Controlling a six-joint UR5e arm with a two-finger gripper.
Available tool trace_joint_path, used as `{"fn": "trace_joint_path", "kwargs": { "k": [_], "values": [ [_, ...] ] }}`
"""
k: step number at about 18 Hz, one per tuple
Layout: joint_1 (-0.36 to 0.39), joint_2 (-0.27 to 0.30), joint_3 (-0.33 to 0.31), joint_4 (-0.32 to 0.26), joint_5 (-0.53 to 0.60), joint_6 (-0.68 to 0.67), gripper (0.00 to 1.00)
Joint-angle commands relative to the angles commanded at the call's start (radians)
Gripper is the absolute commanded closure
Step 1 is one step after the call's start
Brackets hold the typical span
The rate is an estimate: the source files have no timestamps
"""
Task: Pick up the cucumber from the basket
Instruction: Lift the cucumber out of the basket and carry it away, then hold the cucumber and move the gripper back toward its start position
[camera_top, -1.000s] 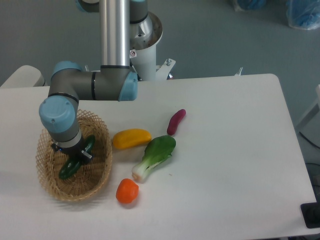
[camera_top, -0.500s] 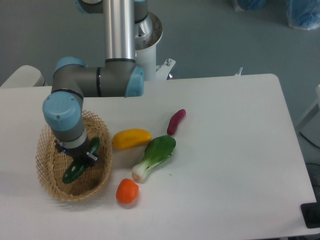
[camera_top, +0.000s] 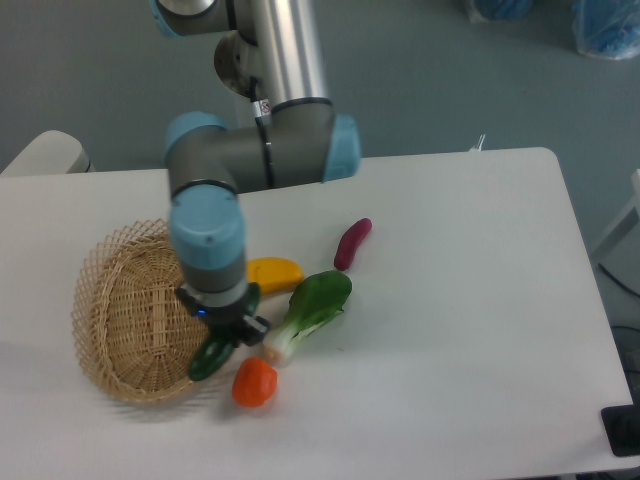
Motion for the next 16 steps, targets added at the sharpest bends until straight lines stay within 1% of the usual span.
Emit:
{"fn": "trace_joint_path", "kwargs": {
  "k": [2, 4, 6, 8, 11, 13, 16],
  "values": [
    [0.046, -0.014, 0.008, 0.003, 0.000, 0.064, 0.72],
    [0.089, -0.031, 0.031, 0.002, 0.000, 0.129, 0.72],
    [0.132, -0.057, 0.066, 0.000, 0.000, 0.190, 0.72],
    [0.178, -0.098, 0.112, -0.003, 0.000, 0.261, 0.72],
    [0.247, -0.143, 0.166, -0.005, 0.000, 0.379, 0.73],
    [0.276, -0.169, 0.195, -0.005, 0.000, 0.436, 0.73],
    [0.296, -0.199, 0.227, -0.005, 0.002, 0.471, 0.73]
  ]
}}
